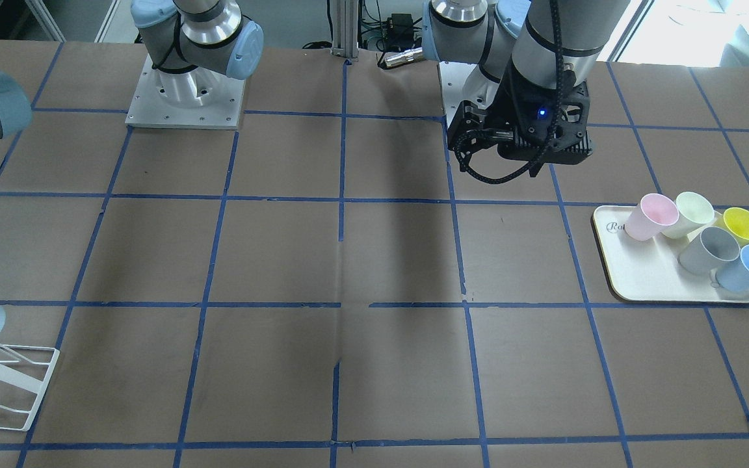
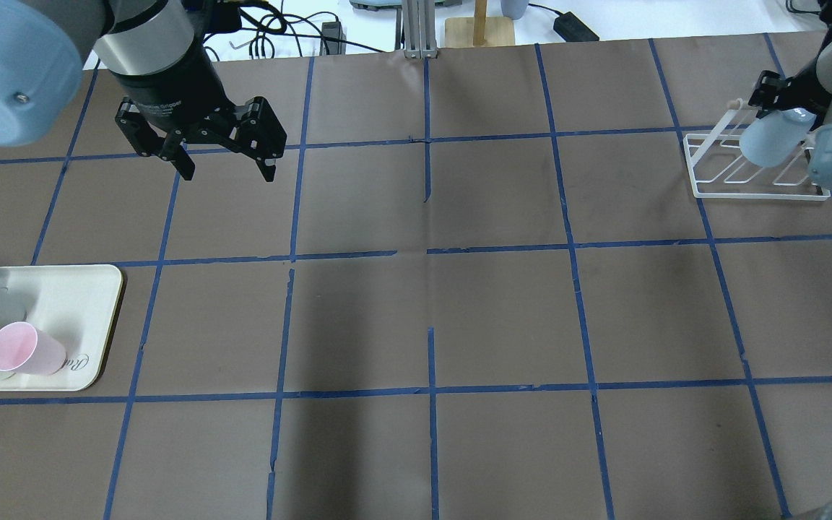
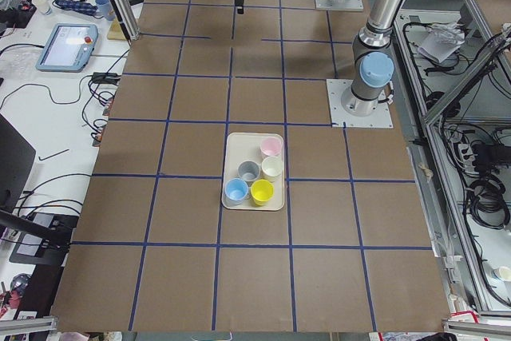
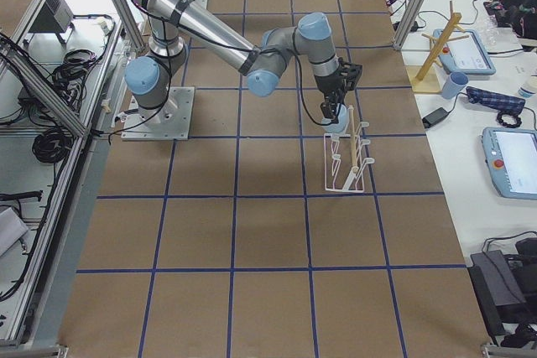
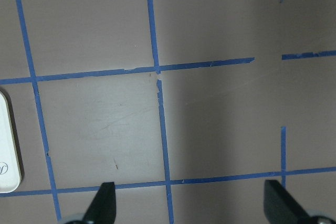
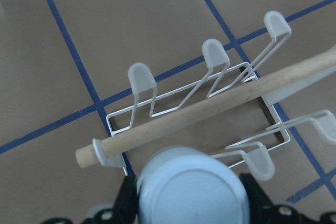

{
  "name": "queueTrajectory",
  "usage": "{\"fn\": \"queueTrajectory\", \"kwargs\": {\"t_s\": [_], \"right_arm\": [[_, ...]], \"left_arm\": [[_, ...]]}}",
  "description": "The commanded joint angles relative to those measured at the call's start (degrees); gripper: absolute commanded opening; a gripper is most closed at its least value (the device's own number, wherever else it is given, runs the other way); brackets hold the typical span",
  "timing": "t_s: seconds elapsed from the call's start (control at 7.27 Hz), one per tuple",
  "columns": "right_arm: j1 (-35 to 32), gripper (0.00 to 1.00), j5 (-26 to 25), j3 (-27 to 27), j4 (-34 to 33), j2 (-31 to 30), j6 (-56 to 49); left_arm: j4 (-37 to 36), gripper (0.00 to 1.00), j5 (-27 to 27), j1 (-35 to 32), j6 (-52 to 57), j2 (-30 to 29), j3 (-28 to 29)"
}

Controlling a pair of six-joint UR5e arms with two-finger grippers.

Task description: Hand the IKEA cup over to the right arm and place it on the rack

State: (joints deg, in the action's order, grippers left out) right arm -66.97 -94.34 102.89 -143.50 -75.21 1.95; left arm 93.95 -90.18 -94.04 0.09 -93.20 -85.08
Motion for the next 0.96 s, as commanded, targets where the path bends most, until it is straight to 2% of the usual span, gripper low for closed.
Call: {"fn": "queueTrajectory", "kwargs": {"t_s": [0.0, 0.55, 0.69, 0.83], "right_arm": [[0.0, 0.55, 0.1, -0.1, 0.0, 0.2, 0.0], [0.0, 0.55, 0.0, -0.2, -2.8, 2.9, 0.2], [0.0, 0.59, 0.1, -0.2, -2.8, 3.3, 0.2], [0.0, 0.71, 0.2, -0.2, -2.7, 3.4, 0.2]], "left_arm": [[-0.1, 1.0, 0.0, 0.0, 0.0, -0.1, 0.0], [-0.9, 1.0, 0.0, 0.0, 0.0, 0.2, 0.0], [-0.8, 1.0, 0.0, 0.0, 0.0, 0.2, -0.1], [-0.8, 1.0, 0.0, 0.0, 0.1, 0.2, -0.1]]}}
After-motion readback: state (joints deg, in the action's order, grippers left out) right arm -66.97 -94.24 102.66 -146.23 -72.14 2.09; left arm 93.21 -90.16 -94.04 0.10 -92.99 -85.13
